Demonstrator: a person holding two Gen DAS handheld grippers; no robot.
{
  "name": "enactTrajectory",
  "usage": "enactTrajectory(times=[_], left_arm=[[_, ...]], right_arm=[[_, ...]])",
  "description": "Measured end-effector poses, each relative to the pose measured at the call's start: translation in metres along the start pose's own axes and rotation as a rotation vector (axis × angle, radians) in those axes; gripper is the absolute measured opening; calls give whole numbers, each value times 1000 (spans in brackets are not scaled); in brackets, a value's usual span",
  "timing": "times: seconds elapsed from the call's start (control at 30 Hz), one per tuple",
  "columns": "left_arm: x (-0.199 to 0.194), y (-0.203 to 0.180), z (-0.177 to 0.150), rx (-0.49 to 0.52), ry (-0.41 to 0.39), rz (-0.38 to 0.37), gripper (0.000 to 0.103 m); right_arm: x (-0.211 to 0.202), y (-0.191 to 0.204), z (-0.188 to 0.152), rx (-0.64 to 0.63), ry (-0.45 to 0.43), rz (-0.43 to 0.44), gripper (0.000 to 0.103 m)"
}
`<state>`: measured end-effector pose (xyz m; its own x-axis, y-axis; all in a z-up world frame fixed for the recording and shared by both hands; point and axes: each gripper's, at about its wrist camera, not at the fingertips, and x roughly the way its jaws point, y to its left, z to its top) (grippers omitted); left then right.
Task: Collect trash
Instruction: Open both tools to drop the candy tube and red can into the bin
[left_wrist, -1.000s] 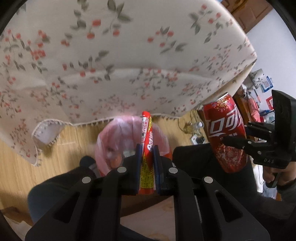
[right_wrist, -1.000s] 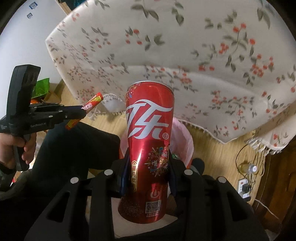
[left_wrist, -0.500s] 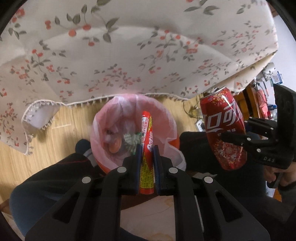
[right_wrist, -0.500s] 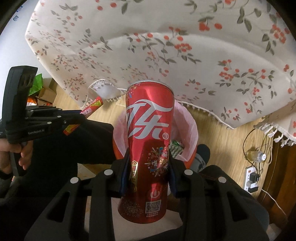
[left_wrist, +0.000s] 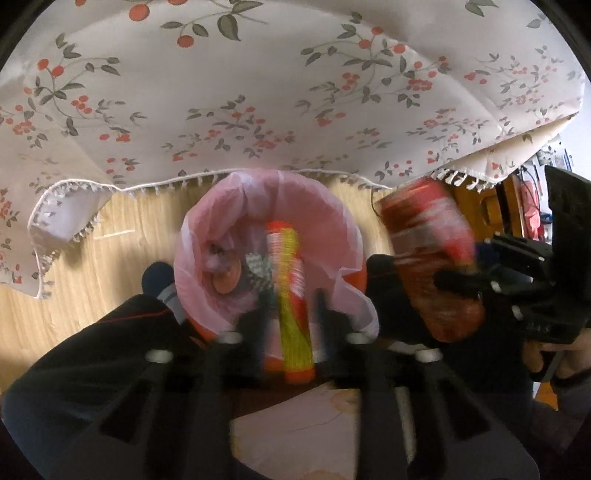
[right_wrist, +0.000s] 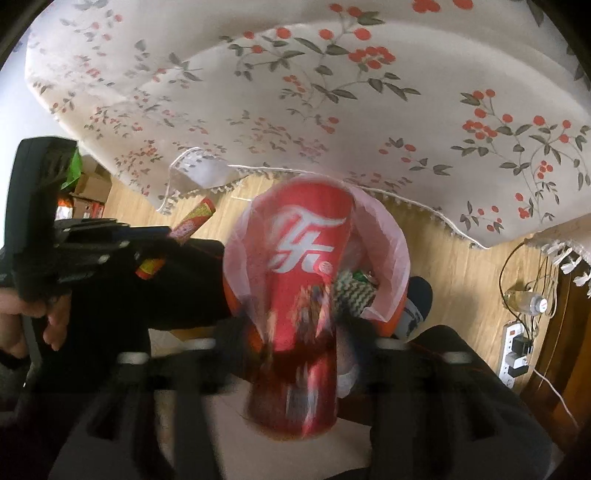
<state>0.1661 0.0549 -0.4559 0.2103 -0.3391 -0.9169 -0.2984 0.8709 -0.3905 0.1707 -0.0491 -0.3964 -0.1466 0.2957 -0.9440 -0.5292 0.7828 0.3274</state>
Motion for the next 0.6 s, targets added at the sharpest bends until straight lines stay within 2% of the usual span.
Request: enactTrajectory(times=[0.03,0.1,0.13,0.6], left_arm=[[0,0,0,0,-1,0,63],[-1,-1,1,4,-5,3,94],[-3,-1,0,8,-7,11,99],[-25,-2,-8,11,-34,45,97]], right_arm=[[0,-1,1,2,-4,-9,98],[0,-2,2,0,-4,-24,98],[0,-3,2,-3,0,-32,98],[-25,7,0,-25,-57,-58,98]])
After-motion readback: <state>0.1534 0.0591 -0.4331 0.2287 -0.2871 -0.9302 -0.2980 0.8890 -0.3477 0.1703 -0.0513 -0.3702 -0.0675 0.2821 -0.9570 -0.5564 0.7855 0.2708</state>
